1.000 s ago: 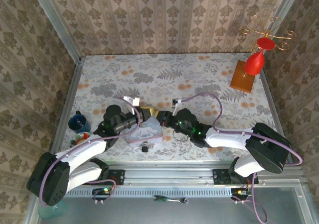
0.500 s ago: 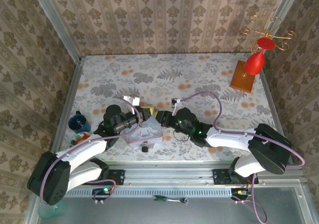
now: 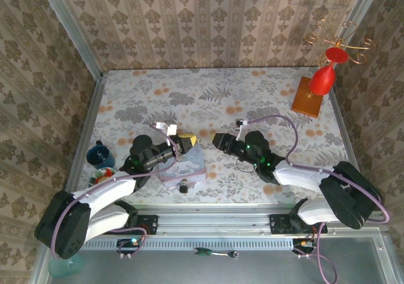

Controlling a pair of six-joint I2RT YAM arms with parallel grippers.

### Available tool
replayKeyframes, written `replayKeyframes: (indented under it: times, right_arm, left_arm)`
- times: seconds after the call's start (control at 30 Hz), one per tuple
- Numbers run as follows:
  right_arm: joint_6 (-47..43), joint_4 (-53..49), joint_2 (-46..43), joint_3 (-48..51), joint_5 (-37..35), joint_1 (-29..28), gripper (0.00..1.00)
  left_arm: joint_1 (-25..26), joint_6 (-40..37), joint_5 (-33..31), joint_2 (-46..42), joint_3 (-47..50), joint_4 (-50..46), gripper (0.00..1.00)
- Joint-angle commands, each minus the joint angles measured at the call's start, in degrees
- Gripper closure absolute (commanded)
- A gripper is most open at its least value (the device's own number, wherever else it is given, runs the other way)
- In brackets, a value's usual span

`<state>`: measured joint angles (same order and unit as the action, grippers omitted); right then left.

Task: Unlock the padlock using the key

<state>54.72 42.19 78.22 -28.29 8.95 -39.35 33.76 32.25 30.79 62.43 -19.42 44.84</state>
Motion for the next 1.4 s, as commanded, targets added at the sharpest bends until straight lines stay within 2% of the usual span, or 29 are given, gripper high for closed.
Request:
replayKeyframes:
  times: [0.0, 0.13, 0.23, 0.57, 0.73, 1.0, 1.37]
  right_arm:
    - [2.74, 14.72, 3.67, 1.26, 7.39, -0.07, 0.56]
    - [5.08, 27.3, 8.91, 2.23, 10.73, -0.1, 0.56]
    - [6.27, 32.11, 11.61, 2.29, 11.96, -0.33, 0.55]
    - [2.54, 31.82, 10.2, 2.65, 11.12, -2.17, 0.58]
    - [1.52, 31.81, 7.92, 4.91, 8.59, -2.22, 0.58]
    - [0.65, 31.7, 7.95, 3.45, 10.05, -4.05, 0.57]
    - [1.8, 31.96, 11.25, -0.52, 10.6, -5.84, 0.58]
  left_arm:
    - [0.4, 3.4, 3.79, 1.55, 1.72, 9.74, 1.0]
    - [0.43, 5.6, 7.47, 3.76, 1.95, 15.19, 1.0]
    - [0.41, 6.95, 8.39, 5.25, 2.02, 17.62, 1.0]
    - [-0.08, 9.39, 9.4, 7.58, 2.06, 21.37, 1.0]
    - [-1.62, 9.91, 7.07, 6.32, 3.22, 20.82, 1.0]
    - [-2.47, 9.89, 4.11, 4.63, 4.21, 19.95, 1.0]
    - [-2.47, 12.83, 7.79, 6.82, 3.73, 24.54, 1.0]
